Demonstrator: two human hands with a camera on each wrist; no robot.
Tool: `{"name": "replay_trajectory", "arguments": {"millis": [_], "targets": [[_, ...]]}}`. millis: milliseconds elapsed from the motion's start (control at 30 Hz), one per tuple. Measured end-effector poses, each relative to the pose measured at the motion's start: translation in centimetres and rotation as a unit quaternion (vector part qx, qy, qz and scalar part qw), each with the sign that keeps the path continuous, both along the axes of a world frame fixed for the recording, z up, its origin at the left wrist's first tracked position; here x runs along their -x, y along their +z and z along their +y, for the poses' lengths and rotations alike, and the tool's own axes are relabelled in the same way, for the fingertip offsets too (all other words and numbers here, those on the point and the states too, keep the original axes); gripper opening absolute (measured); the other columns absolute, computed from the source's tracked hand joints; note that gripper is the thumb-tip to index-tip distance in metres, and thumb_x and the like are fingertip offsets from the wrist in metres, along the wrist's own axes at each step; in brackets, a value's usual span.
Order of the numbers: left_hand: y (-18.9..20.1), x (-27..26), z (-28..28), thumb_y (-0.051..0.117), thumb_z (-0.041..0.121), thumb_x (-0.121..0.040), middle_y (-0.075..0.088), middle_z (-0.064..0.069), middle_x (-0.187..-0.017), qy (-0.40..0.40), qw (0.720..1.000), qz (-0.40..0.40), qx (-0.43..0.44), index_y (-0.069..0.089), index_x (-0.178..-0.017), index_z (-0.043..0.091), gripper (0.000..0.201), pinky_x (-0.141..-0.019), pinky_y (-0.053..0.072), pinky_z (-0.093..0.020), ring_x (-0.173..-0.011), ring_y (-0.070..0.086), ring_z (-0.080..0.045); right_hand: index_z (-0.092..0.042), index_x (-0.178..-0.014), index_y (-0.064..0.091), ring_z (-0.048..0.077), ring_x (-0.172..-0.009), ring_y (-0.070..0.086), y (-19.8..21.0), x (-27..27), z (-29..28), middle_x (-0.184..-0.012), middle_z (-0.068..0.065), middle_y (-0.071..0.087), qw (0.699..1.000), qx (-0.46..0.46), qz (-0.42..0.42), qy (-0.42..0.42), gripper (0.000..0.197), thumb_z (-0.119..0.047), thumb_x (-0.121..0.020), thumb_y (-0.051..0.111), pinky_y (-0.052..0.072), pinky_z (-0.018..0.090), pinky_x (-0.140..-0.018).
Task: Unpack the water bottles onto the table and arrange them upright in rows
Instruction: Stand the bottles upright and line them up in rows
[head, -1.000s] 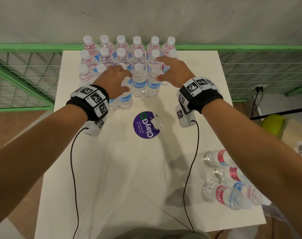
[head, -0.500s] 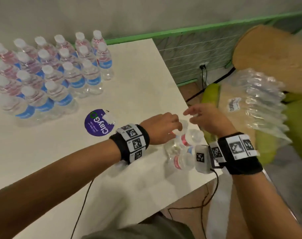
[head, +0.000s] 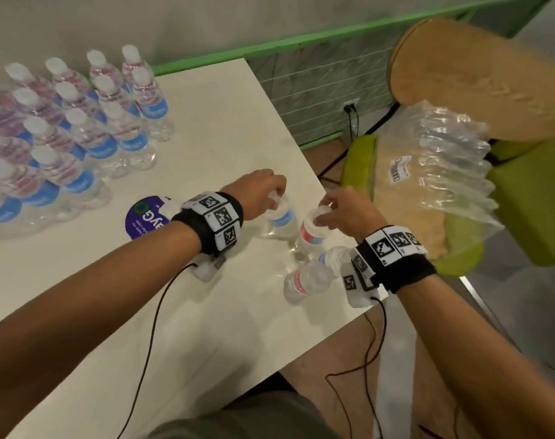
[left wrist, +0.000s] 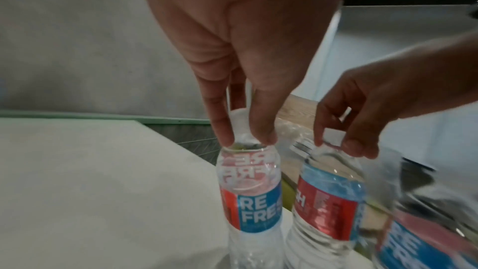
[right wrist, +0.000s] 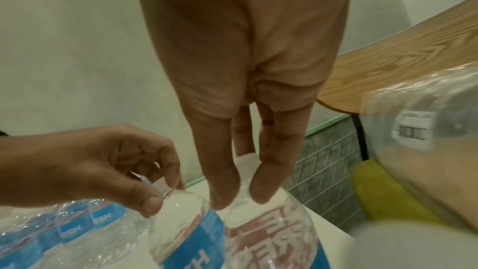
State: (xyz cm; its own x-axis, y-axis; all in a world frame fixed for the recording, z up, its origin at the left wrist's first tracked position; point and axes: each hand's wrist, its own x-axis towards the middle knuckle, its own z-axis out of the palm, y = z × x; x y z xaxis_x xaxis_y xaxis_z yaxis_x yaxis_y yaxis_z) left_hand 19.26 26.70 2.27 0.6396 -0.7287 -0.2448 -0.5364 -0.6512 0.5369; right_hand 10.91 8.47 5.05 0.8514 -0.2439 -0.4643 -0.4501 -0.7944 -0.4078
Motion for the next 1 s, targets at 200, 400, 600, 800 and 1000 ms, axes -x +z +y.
{"name": "replay_trajectory", "arguments": {"millis": [200,400,600,800,1000], "targets": [[1.1,-2.8,7.2,0.063,0.013,-0.084,0.056,-0.007,-0.119,0.111,0.993,0.022,-0.017,0.057,-0.119,0.014,0.036,-0.091,0.036,-0.031,-0.113,0.048,-0.025,-0.008,-0.095,0.07,0.019,-0.072,0.071,0.7,-5.1,3.6,-0.084,0.012,0.073,0.996,-0.023,0.008,0.082,0.026,-0.017,-0.072,0.077,0.06,0.036,-0.075],[1.8,-5.2,15.1,0.062,0.018,-0.086,0.055,-0.012,-0.12,0.214,0.975,-0.005,-0.067,0.061,-0.114,0.01,0.029,-0.094,0.035,-0.035,-0.115,0.047,-0.029,-0.009,-0.096,0.07,0.021,-0.071,0.071,0.2,-10.9,9.6,-0.082,0.012,0.073,0.987,-0.058,-0.021,0.146,0.026,-0.018,-0.073,0.077,0.058,0.032,-0.072],[1.7,-6.7,19.0,0.063,0.012,-0.085,0.056,-0.013,-0.122,0.257,0.965,-0.02,-0.052,0.064,-0.11,0.009,0.026,-0.097,0.037,-0.037,-0.116,0.048,-0.03,-0.005,-0.102,0.067,0.019,-0.07,0.059,-1.0,-15.5,14.8,-0.094,0.01,0.065,0.977,-0.078,-0.063,0.189,0.034,-0.023,-0.075,0.076,0.052,0.027,-0.069],[2.5,-8.4,21.9,0.064,0.015,-0.085,0.056,-0.015,-0.122,0.295,0.953,-0.039,-0.051,0.064,-0.112,0.006,0.028,-0.096,0.037,-0.037,-0.115,0.049,-0.032,-0.008,-0.104,0.063,0.024,-0.091,0.058,-1.9,-17.9,16.9,-0.105,0.011,0.064,0.966,-0.055,-0.089,0.235,0.031,-0.022,-0.078,0.072,0.044,0.03,-0.074],[1.9,-9.4,23.5,0.066,0.009,-0.083,0.055,-0.016,-0.123,0.304,0.948,-0.03,-0.084,0.062,-0.115,0.007,0.033,-0.098,0.036,-0.039,-0.117,0.047,-0.033,-0.01,-0.108,0.059,0.025,-0.081,0.056,-1.7,-20.9,19.7,-0.105,0.015,0.062,0.972,-0.086,-0.102,0.194,0.035,-0.026,-0.079,0.071,0.053,0.038,-0.082]]}}
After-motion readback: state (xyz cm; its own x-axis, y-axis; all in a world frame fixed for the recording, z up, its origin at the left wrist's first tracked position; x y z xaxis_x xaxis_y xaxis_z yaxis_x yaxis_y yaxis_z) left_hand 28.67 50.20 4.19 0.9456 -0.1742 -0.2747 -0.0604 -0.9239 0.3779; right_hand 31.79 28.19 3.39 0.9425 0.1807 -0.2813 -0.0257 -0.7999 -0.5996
